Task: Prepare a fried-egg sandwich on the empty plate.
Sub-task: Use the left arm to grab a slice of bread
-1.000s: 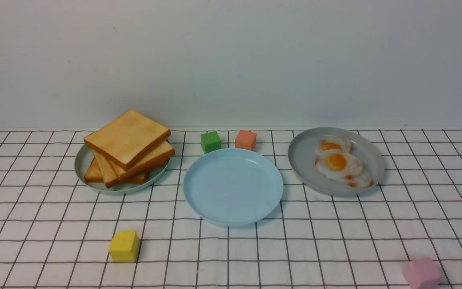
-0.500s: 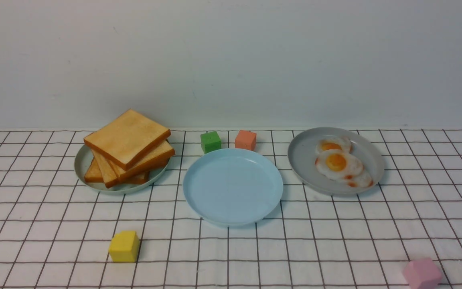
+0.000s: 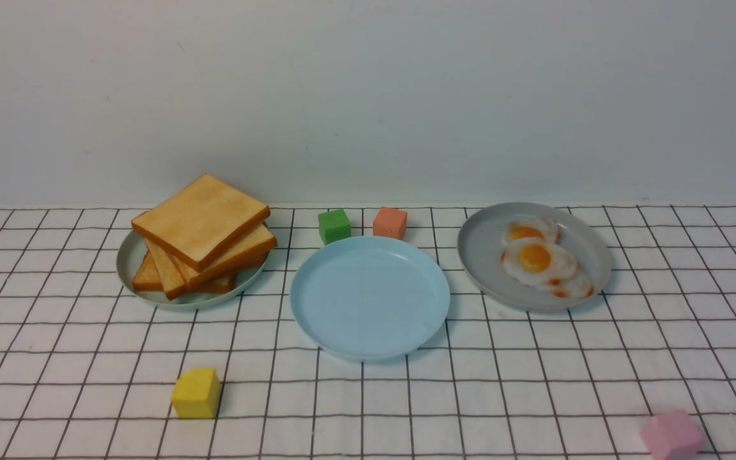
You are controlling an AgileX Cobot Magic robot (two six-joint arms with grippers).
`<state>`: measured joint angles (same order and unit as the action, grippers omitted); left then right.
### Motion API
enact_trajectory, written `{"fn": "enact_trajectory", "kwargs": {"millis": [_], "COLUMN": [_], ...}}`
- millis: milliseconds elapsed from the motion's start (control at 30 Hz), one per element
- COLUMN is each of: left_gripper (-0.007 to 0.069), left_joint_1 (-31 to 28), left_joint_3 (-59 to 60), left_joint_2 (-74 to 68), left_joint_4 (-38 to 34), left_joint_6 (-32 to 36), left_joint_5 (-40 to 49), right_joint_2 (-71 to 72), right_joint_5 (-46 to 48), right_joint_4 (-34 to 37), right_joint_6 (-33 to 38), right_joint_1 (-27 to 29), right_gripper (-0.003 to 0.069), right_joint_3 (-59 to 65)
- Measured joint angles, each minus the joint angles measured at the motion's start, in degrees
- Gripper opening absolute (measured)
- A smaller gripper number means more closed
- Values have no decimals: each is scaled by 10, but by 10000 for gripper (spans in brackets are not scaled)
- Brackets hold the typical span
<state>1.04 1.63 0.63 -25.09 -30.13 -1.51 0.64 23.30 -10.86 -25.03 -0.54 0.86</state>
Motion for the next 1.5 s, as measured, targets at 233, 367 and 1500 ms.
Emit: {"fn": "enact_trajectory", "kwargs": {"millis": [233,367,1500], "left_gripper": [85,67,-13], "left_joint_1": [0,0,160], "left_joint_3": [-133,-280,-872], "left_joint_2": [-178,-337,-957], "left_joint_4": [80,115,202], "left_joint_6": [56,131,349], "left_joint_5": [76,234,521], "right_joint_2": [0,0,-421], "right_joint_5": [0,-1,461], "right_joint_4": [0,-3,-61], "right_joint_6": [0,0,33], "right_joint_1": [0,0,-366], "right_gripper": [241,241,2], "right_joint_3": [0,0,-577]}}
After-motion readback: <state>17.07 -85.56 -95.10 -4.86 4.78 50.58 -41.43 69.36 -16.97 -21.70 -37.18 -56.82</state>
